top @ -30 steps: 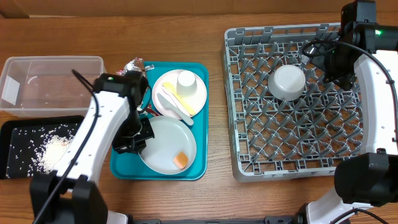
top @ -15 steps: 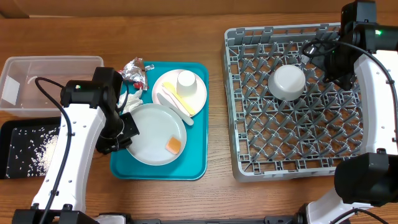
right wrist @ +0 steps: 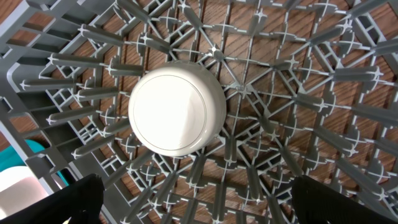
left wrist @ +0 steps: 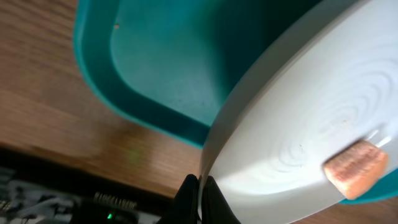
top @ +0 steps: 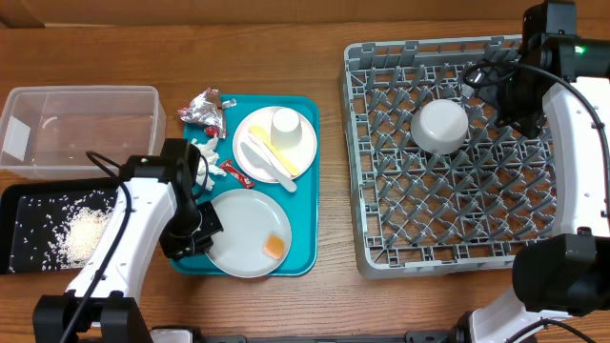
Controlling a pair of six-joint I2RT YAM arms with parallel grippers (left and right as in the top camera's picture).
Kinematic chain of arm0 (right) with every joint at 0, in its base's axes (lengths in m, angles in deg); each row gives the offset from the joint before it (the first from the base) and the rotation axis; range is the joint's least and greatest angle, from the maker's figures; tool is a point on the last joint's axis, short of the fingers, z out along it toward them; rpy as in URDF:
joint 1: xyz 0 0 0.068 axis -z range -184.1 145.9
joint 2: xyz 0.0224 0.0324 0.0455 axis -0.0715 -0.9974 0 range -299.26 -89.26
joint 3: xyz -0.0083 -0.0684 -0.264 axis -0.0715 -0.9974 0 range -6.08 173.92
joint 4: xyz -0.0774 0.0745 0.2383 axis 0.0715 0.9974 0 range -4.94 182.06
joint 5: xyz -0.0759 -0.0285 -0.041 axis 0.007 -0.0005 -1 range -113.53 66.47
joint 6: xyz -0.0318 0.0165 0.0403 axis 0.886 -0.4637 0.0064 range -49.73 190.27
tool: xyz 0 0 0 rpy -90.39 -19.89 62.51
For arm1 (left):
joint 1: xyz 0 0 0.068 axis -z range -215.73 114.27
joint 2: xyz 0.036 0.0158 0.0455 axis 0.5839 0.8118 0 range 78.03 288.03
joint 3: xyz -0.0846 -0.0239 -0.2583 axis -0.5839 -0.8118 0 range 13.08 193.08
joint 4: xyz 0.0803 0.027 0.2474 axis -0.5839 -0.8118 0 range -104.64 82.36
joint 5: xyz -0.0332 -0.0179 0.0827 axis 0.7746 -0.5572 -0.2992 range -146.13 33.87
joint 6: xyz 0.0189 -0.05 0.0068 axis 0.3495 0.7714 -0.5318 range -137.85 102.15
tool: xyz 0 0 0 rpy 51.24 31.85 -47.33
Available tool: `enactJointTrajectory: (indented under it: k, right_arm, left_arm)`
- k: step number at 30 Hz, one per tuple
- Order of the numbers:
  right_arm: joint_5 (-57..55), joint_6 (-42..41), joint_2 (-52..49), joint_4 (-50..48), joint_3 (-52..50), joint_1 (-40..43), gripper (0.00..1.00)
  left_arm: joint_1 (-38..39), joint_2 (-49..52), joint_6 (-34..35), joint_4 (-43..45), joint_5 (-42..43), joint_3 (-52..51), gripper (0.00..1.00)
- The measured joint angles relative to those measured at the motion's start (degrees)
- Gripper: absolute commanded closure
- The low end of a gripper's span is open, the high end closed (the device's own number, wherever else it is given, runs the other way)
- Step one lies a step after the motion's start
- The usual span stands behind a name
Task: Sort waste into correct bins and load items into the dishwasher rack
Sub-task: 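Grasp the rim of the white plate with the left gripper, then lift the white plate off the teal tray with the left gripper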
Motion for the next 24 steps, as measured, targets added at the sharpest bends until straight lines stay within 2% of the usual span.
enactJointTrajectory:
  k: [2, 4, 6, 9, 14, 18, 21, 24]
  right_arm:
    - [0.00, 0.02, 0.00, 0.00, 0.00, 0.02, 0.00]
    - [0.00, -0.02, 0.00, -0.02, 0.00, 0.02, 0.00]
    - [0.02, -0.02, 0.00, -0.02, 0.00, 0.02, 0.00]
    - [0.00, 0.00, 0.00, 0.00, 0.00, 0.02, 0.00]
    - [0.00, 0.00, 0.00, 0.00, 0.00, 0.00, 0.00]
    - [0.02, -0.04, 0.00, 0.00, 0.00, 0.02, 0.00]
    - [0.00, -0.02, 0.00, -0.02, 0.00, 0.02, 0.00]
    - [0.00, 0.00, 0.00, -0.02, 0.00, 0.00, 0.00]
  left_arm:
    - [0.00, 0.00, 0.00, 2.08, 0.11, -1.53, 0.95]
    - [0.00, 0.00, 0.00, 3.43, 0.11, -2.49, 0.86]
    - [0.00, 0.00, -0.22, 3.93, -0.09, -2.97, 0.82]
    - [0.00, 0.00, -0.39, 3.34, -1.55, -3.04, 0.66]
    - [0.00, 0.02, -0.20, -2.10, -3.67, -0.68, 0.67]
    - [0.00, 0.02, -0.17, -7.34, -3.72, 7.15, 0.68]
    - [0.92, -0.07, -0.35, -9.35, -2.27, 12.94, 0.51]
    - [4.44, -0.07, -1.79, -9.49, 1.07, 15.26, 0.21]
